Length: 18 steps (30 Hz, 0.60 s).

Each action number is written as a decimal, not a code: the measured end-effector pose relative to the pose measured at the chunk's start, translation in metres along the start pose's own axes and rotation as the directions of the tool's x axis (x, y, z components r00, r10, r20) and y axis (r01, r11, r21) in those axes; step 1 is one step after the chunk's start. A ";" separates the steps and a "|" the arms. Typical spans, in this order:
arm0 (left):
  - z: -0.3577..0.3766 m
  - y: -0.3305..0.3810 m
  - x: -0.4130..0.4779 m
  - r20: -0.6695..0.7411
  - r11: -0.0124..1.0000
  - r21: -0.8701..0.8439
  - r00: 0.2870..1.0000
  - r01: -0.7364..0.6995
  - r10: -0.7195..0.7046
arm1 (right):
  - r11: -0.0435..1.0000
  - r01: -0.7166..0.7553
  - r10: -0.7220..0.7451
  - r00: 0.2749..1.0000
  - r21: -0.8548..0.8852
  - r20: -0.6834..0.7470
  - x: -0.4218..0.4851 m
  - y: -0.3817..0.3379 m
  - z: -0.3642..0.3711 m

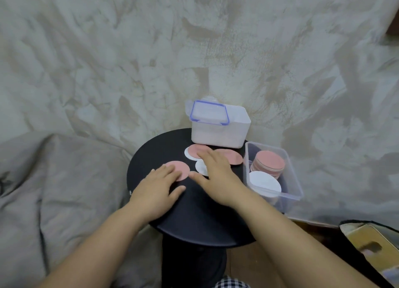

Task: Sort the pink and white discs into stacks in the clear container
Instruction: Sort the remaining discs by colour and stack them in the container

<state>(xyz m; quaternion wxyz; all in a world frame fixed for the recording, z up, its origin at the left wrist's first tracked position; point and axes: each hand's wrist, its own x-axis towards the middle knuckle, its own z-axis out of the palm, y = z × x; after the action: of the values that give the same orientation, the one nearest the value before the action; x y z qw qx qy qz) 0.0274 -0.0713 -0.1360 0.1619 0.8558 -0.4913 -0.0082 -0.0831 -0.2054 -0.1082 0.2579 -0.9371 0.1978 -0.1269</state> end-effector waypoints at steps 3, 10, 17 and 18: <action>0.002 -0.001 -0.023 -0.078 0.999 -0.043 0.997 -0.010 0.007 | 0.976 -0.202 0.195 0.977 -0.078 -0.091 0.014 0.015 0.013; 0.007 -0.008 -0.040 -0.203 0.991 -0.124 0.979 -0.048 0.022 | 0.934 -0.265 0.267 0.963 -0.241 -0.025 0.004 0.017 0.017; 0.009 -0.015 -0.053 -0.240 0.989 -0.140 0.971 -0.047 0.013 | 0.973 0.062 -0.058 0.998 -0.223 0.027 -0.075 -0.007 0.012; 0.010 -0.015 -0.057 -0.241 0.988 -0.143 0.970 -0.051 0.016 | 0.979 0.093 -0.091 0.996 -0.180 0.016 -0.082 -0.005 0.011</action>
<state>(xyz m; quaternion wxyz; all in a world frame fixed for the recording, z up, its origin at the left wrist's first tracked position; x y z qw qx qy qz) 0.0093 -0.0191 -0.1577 0.2829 0.8277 -0.4807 0.0612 -0.1504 -0.1611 -0.1260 0.1664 -0.9653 0.1640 -0.1168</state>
